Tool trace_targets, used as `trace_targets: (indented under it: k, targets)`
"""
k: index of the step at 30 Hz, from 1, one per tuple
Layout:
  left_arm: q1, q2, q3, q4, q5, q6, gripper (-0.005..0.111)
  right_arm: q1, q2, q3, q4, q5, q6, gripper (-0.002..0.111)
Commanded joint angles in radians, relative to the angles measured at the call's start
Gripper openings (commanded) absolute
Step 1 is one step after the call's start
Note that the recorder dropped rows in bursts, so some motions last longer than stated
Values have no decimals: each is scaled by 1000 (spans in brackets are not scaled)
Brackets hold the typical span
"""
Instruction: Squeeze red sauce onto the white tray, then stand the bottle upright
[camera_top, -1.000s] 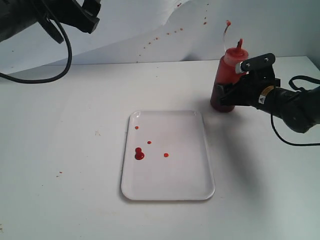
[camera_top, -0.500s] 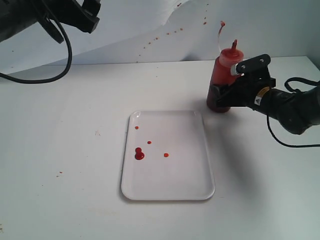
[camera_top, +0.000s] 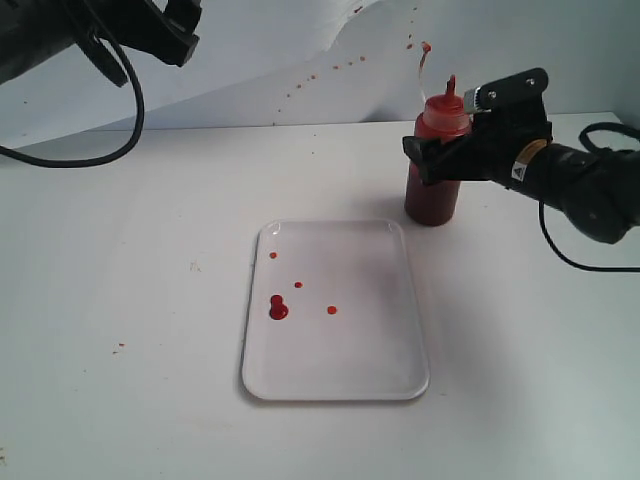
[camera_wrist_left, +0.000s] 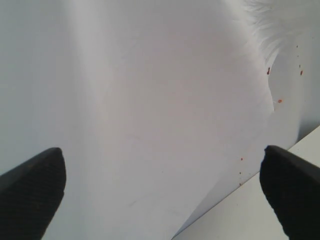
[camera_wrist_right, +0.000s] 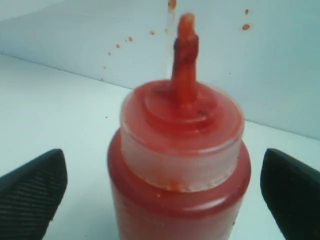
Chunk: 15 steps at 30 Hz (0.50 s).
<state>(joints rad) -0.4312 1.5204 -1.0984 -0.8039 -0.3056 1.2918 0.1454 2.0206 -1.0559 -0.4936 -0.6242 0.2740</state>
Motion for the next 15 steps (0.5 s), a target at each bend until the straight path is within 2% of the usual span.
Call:
trace_targets:
  k: [1,4,12,15]
  targets:
    - [2,-5,-7,5,-10,-9,105,-1,-130,-6,-158,167,175,96]
    - [2,-5,-7,7,-12,-7,105,-1,-234,-4,-225,236,332,96]
    - [2,-21,-7,2,3,-1,105,-1,-530,-4,-475,240,623,91]
    - [2,-66,-7,-39,50,-6,105,-1,-643,-4,-595,242,747,88]
